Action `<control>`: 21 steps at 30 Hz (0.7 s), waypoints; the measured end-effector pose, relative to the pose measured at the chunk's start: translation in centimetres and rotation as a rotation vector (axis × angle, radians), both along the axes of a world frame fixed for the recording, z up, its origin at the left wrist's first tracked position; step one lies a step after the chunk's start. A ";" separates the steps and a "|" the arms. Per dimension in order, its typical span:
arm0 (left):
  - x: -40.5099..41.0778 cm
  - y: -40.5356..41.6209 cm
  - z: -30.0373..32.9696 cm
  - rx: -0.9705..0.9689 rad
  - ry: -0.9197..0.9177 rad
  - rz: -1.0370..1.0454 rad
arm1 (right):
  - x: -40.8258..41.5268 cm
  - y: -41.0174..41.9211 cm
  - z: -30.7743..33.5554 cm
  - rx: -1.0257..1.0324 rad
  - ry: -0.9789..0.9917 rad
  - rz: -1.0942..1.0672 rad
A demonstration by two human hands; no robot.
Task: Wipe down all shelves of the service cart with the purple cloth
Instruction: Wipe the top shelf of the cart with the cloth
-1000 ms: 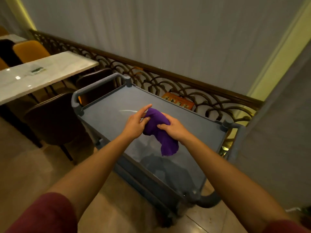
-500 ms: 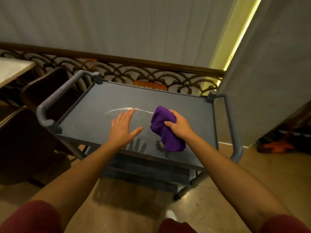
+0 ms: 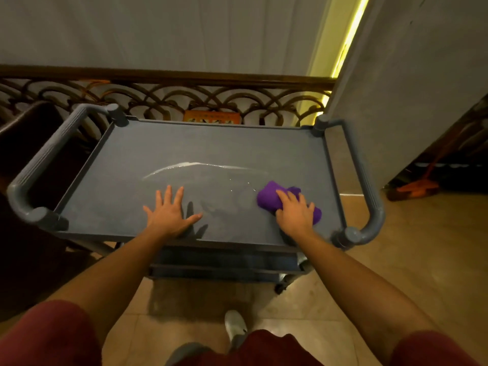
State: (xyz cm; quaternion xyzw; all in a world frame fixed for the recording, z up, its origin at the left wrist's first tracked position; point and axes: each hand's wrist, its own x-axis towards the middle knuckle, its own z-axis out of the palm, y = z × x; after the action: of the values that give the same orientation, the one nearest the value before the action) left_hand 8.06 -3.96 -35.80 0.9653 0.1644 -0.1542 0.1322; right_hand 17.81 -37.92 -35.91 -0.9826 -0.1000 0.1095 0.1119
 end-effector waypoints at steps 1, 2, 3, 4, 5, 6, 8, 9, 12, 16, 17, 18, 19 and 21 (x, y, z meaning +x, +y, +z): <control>0.0 0.7 -0.1 -0.003 0.028 0.003 | -0.4 -0.1 -0.7 0.011 0.044 -0.010; -0.1 1.4 -0.3 -0.008 0.058 0.013 | -0.7 -0.1 -1.1 0.031 0.055 -0.029; -0.2 2.0 -0.4 -0.008 0.080 0.025 | -0.7 0.1 -1.0 0.052 0.041 -0.059; -0.2 2.6 -0.4 -0.006 0.099 0.028 | -0.4 0.4 -0.8 0.058 0.023 -0.089; -0.2 2.8 -0.4 -0.004 0.121 0.023 | -0.2 0.7 -0.5 0.038 0.012 -0.105; -0.2 2.9 -0.4 -0.003 0.144 0.016 | 0.0 0.9 -0.2 -0.005 0.008 -0.092; -0.4 3.0 -0.6 0.007 0.197 -0.009 | 0.1 0.7 -0.2 -0.103 0.003 -0.034; -0.6 3.0 -0.7 0.020 0.218 -0.016 | 0.3 0.1 -0.1 -0.129 -0.018 -0.012; -1.2 4.0 -0.8 0.031 0.266 -0.005 | 0.7 -2.1 0.2 -0.170 -0.111 -0.125; -1.9 4.4 -1.0 0.028 0.305 0.025 | -0.6 -2.8 -0.7 -0.156 -0.028 -0.380; -1.9 4.2 -1.0 0.023 0.322 0.023 | -1.5 -2.3 -1.1 -0.138 -0.019 -0.434; -1.9 4.0 -1.1 0.015 0.335 0.020 | -2.5 -1.4 -1.5 -0.116 -0.031 -0.485; -1.9 3.9 -1.2 0.009 0.341 0.019 | -3.5 -0.3 -1.8 -0.082 -0.049 -0.535; -1.8 3.9 -1.2 0.007 0.356 0.019 | -4.8 2.3 -1.8 0.018 -0.050 -0.631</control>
State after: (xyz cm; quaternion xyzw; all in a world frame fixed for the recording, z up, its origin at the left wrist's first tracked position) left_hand 6.27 -0.09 -37.01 0.9216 0.1950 -0.3208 0.0990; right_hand 13.03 -35.64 -37.73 -0.9665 0.2063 0.0442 0.1464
